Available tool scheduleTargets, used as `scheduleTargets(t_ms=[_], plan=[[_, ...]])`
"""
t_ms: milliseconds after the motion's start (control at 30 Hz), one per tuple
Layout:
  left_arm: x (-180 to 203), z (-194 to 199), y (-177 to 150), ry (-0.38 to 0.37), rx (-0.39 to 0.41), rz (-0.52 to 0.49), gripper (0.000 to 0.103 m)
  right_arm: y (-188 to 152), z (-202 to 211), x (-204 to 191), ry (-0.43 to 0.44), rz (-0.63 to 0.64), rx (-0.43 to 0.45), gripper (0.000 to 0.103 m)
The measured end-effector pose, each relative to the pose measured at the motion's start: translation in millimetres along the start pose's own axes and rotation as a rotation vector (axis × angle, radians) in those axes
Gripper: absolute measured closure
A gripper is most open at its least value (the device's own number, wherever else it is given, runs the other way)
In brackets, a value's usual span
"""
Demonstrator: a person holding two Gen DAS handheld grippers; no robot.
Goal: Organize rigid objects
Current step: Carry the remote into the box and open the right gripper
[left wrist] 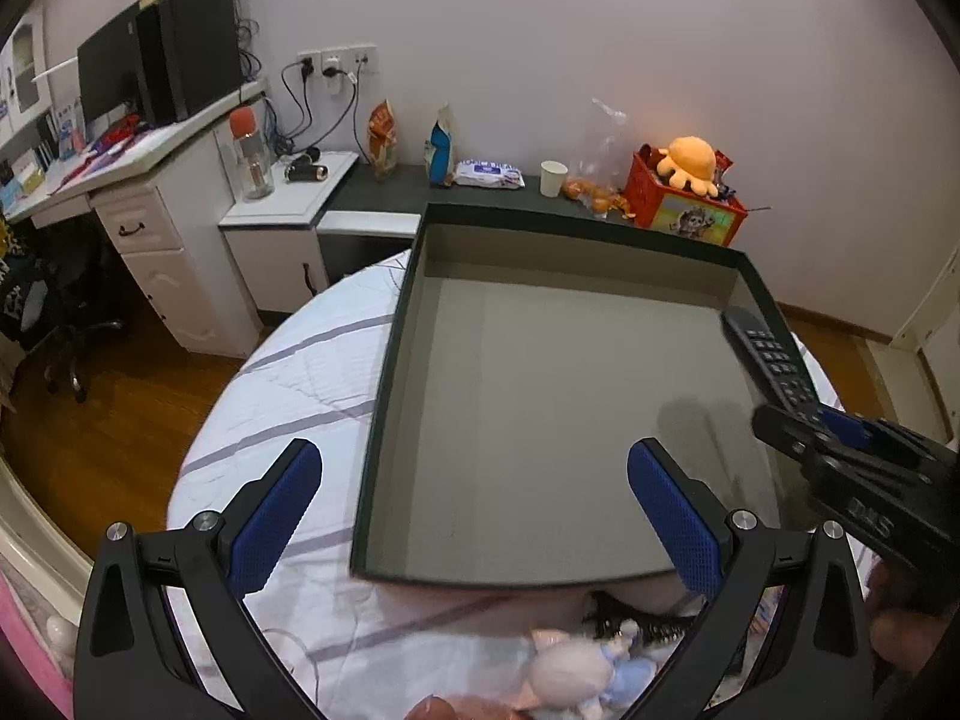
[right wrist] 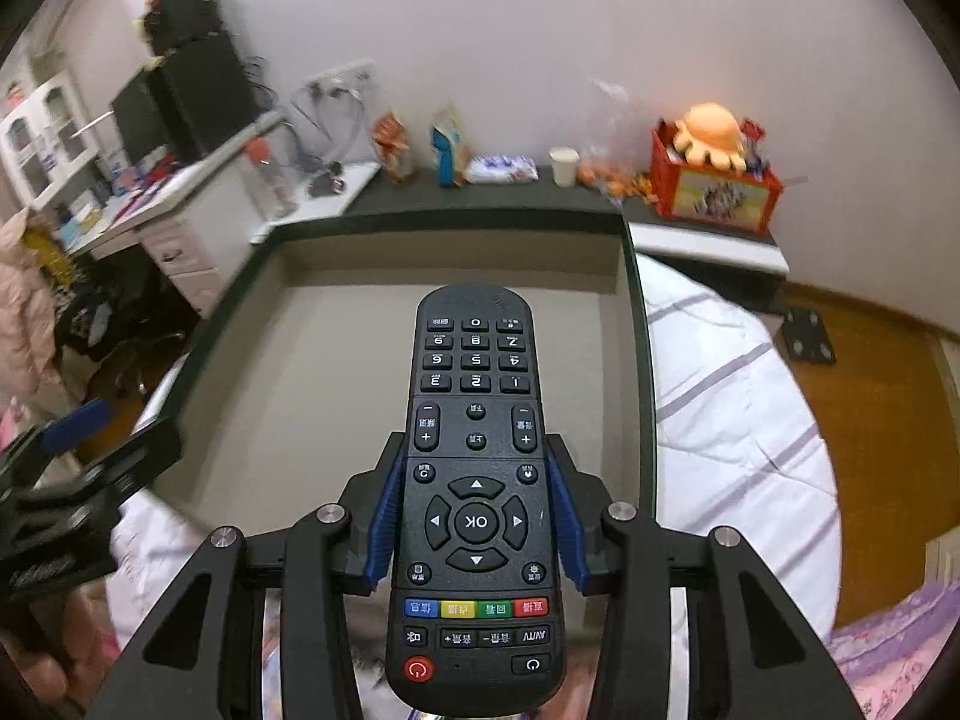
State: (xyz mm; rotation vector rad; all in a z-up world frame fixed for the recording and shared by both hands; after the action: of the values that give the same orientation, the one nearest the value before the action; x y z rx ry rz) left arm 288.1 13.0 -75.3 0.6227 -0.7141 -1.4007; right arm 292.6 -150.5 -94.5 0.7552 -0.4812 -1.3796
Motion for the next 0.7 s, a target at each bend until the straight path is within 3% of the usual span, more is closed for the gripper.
scheduleTargets(t_ms=[133, 333, 400, 467, 700], plan=[[3, -14, -3, -0.01, -0.016, -0.008, 0.0, -9, -31, 11, -0.049, -0.008, -0.074, 0.058], [6, -17, -9, -0.023, -0.032, -0.006, 0.0, -10, -35, 8, -0.111, 0.056, -0.086, 0.057], [6, -13, -11, -0.026, -0.03, -0.006, 0.0, -11, -34, 8, -0.109, 0.051, -0.082, 0.051], [7, -9, -12, -0.026, -0.028, -0.008, 0.0, -10, -31, 8, -0.117, 0.051, -0.072, 0.028], [6, 17, -12, -0.027, 0.0, -0.007, 0.0, 1, 5, 1, -0.092, 0.022, 0.034, 0.024]])
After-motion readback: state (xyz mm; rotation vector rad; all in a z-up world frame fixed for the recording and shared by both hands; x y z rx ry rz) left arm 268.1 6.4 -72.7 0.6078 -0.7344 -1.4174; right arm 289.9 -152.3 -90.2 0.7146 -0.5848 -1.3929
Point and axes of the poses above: each gripper's, at about its wrist camera, not at the fingertips, and z roughly against the way its jaws point, x to its right, y to its top, the point moved 9 cm from there along -z, roughly the way its jaws point, and after that the axes turned 11 degrees about x, right-handed, at the moved point
